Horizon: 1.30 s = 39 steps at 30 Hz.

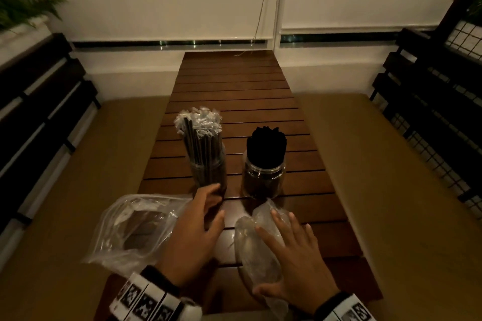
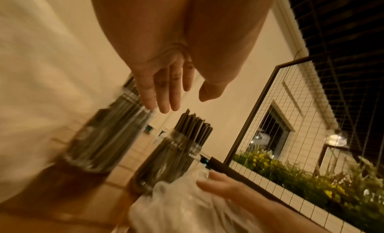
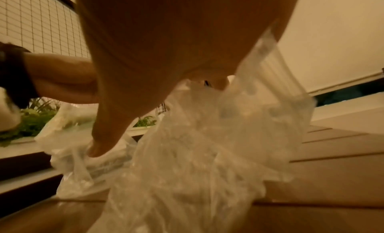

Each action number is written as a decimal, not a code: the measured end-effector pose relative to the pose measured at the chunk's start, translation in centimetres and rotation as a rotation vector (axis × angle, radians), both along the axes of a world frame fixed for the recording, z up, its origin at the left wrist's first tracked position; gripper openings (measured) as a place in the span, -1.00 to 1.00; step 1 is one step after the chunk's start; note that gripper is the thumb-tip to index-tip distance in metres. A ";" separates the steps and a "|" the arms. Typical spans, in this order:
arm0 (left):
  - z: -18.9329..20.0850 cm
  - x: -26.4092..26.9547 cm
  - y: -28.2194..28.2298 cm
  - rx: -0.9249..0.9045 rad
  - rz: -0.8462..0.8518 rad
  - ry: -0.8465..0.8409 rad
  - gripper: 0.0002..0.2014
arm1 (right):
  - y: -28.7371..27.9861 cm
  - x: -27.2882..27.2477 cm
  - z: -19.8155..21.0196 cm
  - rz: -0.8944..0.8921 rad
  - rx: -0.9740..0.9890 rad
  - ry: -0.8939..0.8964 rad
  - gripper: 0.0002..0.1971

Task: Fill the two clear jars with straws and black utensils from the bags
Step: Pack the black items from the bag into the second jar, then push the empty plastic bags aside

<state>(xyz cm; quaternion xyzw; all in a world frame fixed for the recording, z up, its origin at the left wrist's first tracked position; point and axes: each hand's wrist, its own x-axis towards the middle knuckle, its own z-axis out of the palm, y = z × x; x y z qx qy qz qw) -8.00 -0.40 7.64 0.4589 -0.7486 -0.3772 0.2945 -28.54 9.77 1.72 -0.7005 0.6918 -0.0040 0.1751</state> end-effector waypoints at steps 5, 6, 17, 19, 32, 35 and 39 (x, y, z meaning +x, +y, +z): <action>-4.7 3.0 2.9 0.017 -0.102 -0.138 -0.65 | -0.5 1.0 -3.8 -0.022 0.132 0.010 -0.06; -5.5 3.2 3.4 0.022 -0.128 -0.138 -0.66 | -0.6 1.1 -4.4 -0.021 0.139 -0.020 -0.20; -9.1 -0.3 5.6 0.374 -0.351 -0.004 0.18 | -0.4 2.1 -4.3 -0.127 -0.168 -0.376 -0.91; -9.2 -1.3 5.8 0.477 -0.362 0.047 0.23 | -0.3 2.8 -3.2 -0.182 -0.222 -0.538 -0.79; -7.6 -5.1 4.4 0.459 -0.339 0.125 -0.68 | 2.9 0.5 -1.4 -0.303 -0.321 -0.634 -0.67; -7.9 -4.6 3.4 0.451 -0.312 0.152 -0.53 | 3.8 -0.4 -1.5 -0.265 -0.220 -0.752 -0.34; -7.2 -4.9 3.5 0.424 -0.302 0.122 -0.66 | 4.8 -0.8 -1.9 -0.301 -0.113 -1.206 -0.25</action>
